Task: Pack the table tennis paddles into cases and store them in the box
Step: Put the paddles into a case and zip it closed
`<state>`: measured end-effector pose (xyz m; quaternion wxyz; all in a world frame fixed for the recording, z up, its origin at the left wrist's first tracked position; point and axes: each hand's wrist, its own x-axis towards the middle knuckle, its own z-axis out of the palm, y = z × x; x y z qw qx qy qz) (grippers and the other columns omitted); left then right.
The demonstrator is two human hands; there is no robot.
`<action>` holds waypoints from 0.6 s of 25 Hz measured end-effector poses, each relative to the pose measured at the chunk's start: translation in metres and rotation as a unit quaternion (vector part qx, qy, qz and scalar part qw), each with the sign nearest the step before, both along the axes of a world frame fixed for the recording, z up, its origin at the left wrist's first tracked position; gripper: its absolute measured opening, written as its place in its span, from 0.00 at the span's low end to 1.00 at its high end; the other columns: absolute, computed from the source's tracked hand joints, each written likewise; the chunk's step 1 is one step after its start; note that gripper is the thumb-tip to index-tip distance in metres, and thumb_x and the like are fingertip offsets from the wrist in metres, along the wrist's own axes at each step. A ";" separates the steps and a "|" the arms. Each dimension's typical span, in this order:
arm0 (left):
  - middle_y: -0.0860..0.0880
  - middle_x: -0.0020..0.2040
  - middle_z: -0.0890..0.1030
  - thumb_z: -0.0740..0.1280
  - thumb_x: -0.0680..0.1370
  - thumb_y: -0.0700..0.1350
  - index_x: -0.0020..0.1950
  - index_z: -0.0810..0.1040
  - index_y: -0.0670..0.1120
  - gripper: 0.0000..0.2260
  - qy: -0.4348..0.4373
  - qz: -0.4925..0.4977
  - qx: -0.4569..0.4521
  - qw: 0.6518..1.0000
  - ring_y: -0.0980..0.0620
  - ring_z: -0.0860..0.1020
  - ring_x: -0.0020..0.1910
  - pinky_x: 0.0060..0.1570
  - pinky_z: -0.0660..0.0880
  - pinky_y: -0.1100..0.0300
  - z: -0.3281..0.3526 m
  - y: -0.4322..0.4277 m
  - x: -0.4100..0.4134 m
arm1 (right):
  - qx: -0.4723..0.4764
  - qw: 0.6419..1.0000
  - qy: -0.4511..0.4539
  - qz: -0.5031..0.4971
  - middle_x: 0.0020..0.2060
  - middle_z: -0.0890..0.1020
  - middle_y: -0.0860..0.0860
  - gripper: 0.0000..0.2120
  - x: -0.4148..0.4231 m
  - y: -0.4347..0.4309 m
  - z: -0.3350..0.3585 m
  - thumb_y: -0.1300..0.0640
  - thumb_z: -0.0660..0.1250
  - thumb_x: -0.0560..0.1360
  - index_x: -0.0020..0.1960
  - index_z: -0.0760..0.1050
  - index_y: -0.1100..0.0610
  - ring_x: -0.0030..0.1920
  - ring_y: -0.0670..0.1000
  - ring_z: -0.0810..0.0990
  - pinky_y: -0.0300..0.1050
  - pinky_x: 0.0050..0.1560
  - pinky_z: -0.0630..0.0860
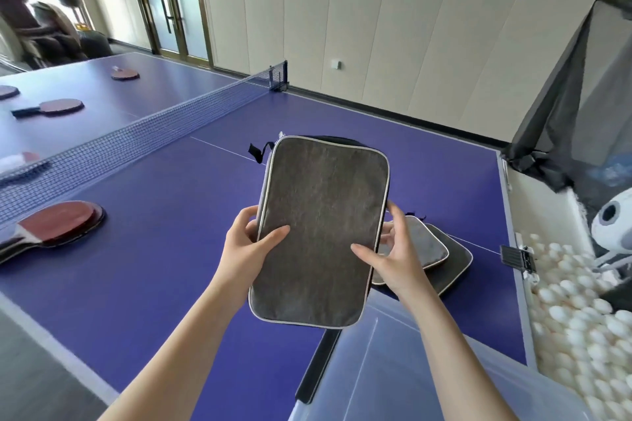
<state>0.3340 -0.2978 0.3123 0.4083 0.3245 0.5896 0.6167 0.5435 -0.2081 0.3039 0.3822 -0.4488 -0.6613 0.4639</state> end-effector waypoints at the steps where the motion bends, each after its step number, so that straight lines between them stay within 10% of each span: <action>1: 0.47 0.48 0.84 0.71 0.75 0.40 0.56 0.75 0.49 0.12 0.012 0.010 0.006 1.000 0.48 0.82 0.45 0.46 0.79 0.52 0.001 -0.010 -0.013 | 0.000 1.000 -0.001 0.004 0.52 0.75 0.47 0.36 -0.013 -0.006 0.000 0.62 0.74 0.70 0.69 0.59 0.43 0.50 0.43 0.77 0.29 0.48 0.74; 5: 0.45 0.48 0.82 0.71 0.75 0.41 0.56 0.74 0.51 0.13 0.110 0.041 0.011 0.993 0.46 0.80 0.46 0.48 0.77 0.49 -0.003 -0.053 -0.088 | 0.082 0.996 -0.005 -0.044 0.56 0.74 0.49 0.28 -0.083 -0.037 0.006 0.56 0.72 0.72 0.68 0.64 0.43 0.54 0.47 0.76 0.41 0.50 0.75; 10: 0.56 0.41 0.79 0.73 0.73 0.42 0.52 0.72 0.58 0.16 0.236 0.043 -0.016 0.971 0.54 0.76 0.41 0.43 0.72 0.61 -0.015 -0.111 -0.204 | 0.182 0.982 -0.029 -0.046 0.47 0.75 0.48 0.09 -0.209 -0.083 0.045 0.53 0.67 0.76 0.56 0.78 0.49 0.49 0.46 0.75 0.34 0.49 0.70; 15: 0.62 0.44 0.79 0.77 0.69 0.44 0.47 0.71 0.66 0.21 0.323 0.020 -0.043 0.945 0.56 0.77 0.44 0.46 0.72 0.59 -0.024 -0.148 -0.288 | 0.127 0.987 -0.095 0.032 0.38 0.76 0.50 0.09 -0.303 -0.110 0.060 0.48 0.68 0.75 0.49 0.82 0.52 0.40 0.46 0.74 0.30 0.41 0.67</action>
